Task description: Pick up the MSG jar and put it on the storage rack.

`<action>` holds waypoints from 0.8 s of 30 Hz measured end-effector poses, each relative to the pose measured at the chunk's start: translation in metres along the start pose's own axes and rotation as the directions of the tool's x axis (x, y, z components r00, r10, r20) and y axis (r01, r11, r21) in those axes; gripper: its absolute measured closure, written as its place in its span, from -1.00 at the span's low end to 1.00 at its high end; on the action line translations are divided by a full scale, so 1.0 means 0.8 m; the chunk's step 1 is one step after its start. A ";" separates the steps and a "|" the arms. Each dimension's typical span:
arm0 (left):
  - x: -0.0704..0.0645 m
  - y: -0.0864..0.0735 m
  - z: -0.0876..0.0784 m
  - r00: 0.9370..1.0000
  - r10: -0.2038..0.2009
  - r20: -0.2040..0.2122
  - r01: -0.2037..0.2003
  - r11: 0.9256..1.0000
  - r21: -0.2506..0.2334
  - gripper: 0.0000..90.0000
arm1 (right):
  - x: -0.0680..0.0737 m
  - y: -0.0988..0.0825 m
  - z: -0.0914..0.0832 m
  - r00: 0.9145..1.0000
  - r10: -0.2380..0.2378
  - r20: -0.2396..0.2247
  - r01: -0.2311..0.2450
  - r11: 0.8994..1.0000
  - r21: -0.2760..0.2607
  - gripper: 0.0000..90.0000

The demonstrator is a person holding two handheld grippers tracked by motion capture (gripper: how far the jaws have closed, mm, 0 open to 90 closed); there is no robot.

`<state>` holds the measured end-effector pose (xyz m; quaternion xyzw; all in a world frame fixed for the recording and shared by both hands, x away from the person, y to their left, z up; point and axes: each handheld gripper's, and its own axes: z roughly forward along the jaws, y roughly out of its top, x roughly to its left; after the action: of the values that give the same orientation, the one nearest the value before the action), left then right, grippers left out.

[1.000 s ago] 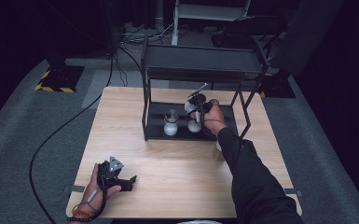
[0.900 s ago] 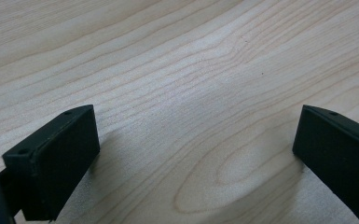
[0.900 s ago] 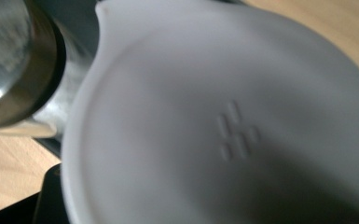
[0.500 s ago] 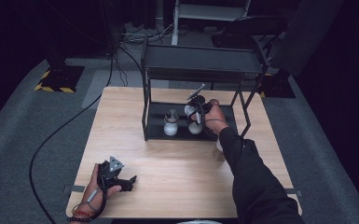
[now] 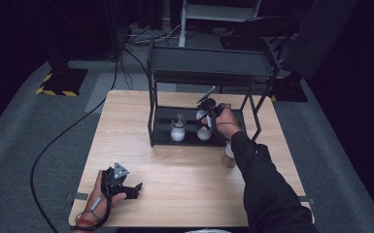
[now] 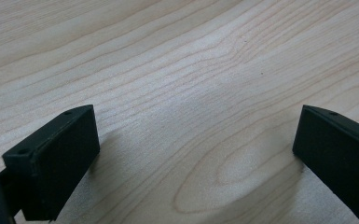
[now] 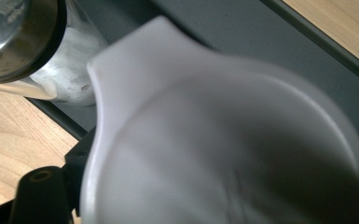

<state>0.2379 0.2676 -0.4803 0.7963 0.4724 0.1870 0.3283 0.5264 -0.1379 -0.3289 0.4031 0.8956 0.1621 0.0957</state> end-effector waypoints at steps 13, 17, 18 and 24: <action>0.000 0.000 0.000 1.000 0.000 0.000 0.000 1.000 0.000 -0.99 | 0.010 0.003 -0.002 0.999 -0.034 0.020 0.034 0.999 0.013 -0.90; 0.000 0.000 0.000 1.000 0.002 0.000 -0.002 1.000 0.001 -0.99 | 0.008 -0.001 -0.008 0.999 -0.027 0.022 0.027 1.000 -0.007 -0.90; 0.000 0.000 0.000 1.000 0.001 0.000 -0.001 1.000 0.001 -0.99 | 0.009 -0.003 -0.010 0.999 -0.024 0.028 0.024 1.000 -0.014 -0.90; 0.000 0.000 0.000 1.000 0.002 0.000 -0.002 1.000 0.000 -0.99 | 0.010 -0.008 -0.020 0.998 -0.040 0.050 0.042 0.999 -0.032 -0.89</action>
<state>0.2379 0.2675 -0.4801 0.7967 0.4719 0.1873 0.3279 0.5113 -0.1393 -0.3165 0.3869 0.8982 0.1649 0.1275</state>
